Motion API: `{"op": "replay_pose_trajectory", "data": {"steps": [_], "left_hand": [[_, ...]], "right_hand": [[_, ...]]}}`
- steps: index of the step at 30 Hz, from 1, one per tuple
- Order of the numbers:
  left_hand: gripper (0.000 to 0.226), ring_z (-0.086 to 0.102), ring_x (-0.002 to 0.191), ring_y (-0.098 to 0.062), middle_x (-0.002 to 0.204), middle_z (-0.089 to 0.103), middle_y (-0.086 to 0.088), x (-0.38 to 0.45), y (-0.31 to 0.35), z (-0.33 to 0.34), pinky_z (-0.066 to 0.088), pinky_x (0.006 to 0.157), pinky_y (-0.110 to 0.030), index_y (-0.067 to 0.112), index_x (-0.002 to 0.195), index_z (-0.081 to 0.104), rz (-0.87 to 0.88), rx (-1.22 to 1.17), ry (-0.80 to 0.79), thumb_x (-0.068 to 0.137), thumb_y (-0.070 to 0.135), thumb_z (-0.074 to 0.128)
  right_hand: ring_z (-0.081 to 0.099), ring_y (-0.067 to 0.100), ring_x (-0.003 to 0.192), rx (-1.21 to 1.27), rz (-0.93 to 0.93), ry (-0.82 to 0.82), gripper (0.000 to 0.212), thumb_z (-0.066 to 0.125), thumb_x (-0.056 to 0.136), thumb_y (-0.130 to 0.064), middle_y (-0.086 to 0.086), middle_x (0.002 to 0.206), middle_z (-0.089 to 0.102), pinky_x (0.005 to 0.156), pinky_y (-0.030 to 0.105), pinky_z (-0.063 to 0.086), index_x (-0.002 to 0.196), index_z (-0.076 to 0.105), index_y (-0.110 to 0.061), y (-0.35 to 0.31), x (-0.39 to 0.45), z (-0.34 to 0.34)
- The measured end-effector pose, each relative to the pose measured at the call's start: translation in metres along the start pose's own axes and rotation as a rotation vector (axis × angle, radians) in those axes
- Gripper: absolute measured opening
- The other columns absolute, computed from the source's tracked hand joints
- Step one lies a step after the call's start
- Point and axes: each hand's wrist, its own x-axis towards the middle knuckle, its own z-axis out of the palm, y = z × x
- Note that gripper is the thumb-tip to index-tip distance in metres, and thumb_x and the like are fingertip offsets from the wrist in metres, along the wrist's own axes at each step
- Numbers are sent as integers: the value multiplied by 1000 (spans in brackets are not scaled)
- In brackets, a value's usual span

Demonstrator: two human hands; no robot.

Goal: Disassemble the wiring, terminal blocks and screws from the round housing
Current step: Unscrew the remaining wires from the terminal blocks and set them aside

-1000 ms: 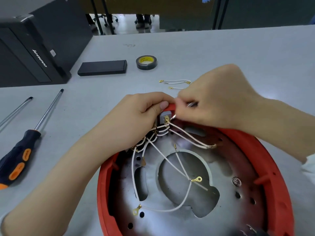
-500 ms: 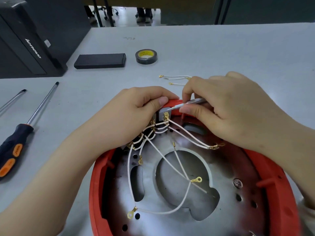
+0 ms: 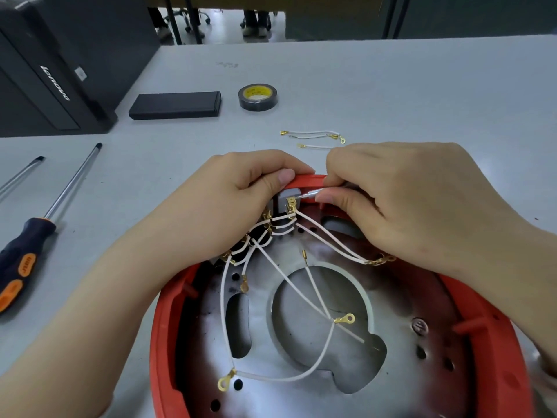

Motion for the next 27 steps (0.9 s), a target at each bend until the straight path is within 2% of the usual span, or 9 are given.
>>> {"op": "replay_pose_trajectory", "data": {"steps": [4,7,10,13,17,20,22,24,27], "left_hand": [[27,60,101,8,101,70,25,0,0,0,45,98,-26,38,111,68,8,2,-1,99,28,46],[27,60,85,16,86,68,31,0,0,-1,47,82,-11,38,110,68,19,3,-5,99,26,46],[26,60,96,10,97,69,27,1,-1,0,44,88,-16,42,108,67,14,11,0,99,29,46],[26,58,91,14,97,68,29,1,-1,0,40,80,-9,43,108,67,14,11,-1,99,29,46],[27,58,102,11,103,69,27,1,0,0,43,95,-17,41,110,67,25,14,4,99,27,47],[27,58,103,10,103,69,26,1,2,0,42,95,-17,41,110,67,34,32,10,99,26,46],[27,58,95,14,96,68,31,2,3,1,42,85,-10,41,108,67,52,47,12,99,25,46],[27,55,76,22,75,63,38,2,3,2,36,68,-1,37,106,68,69,62,13,99,22,46],[27,47,54,25,52,52,38,2,4,2,31,55,3,29,106,68,84,70,12,100,16,46]], "right_hand": [[56,25,64,-5,6,0,19,48,91,-37,-6,70,55,49,31,34,80,53,-22,-2,1,0],[55,25,62,-1,6,5,19,48,90,-35,-5,70,57,47,30,33,80,54,-21,-2,1,0],[55,25,64,-4,-9,-6,19,48,90,-36,-4,72,58,48,30,33,80,55,-21,-1,1,1],[55,24,63,17,-6,-9,19,48,90,-37,-5,72,58,48,30,32,80,54,-22,0,0,1],[55,24,63,28,-10,-5,19,48,90,-37,-5,73,59,48,31,33,80,53,-22,1,1,2],[54,24,63,28,-14,3,19,49,90,-37,-5,72,58,48,31,33,80,54,-22,2,1,2],[55,26,62,20,-24,13,18,50,90,-35,-4,72,59,48,30,33,79,54,-21,1,1,3],[53,29,59,7,-38,27,18,51,90,-33,-3,69,58,47,30,32,78,54,-19,0,1,4],[49,30,54,7,-60,41,15,52,89,-29,-2,66,54,46,31,32,78,52,-19,0,0,5]]}}
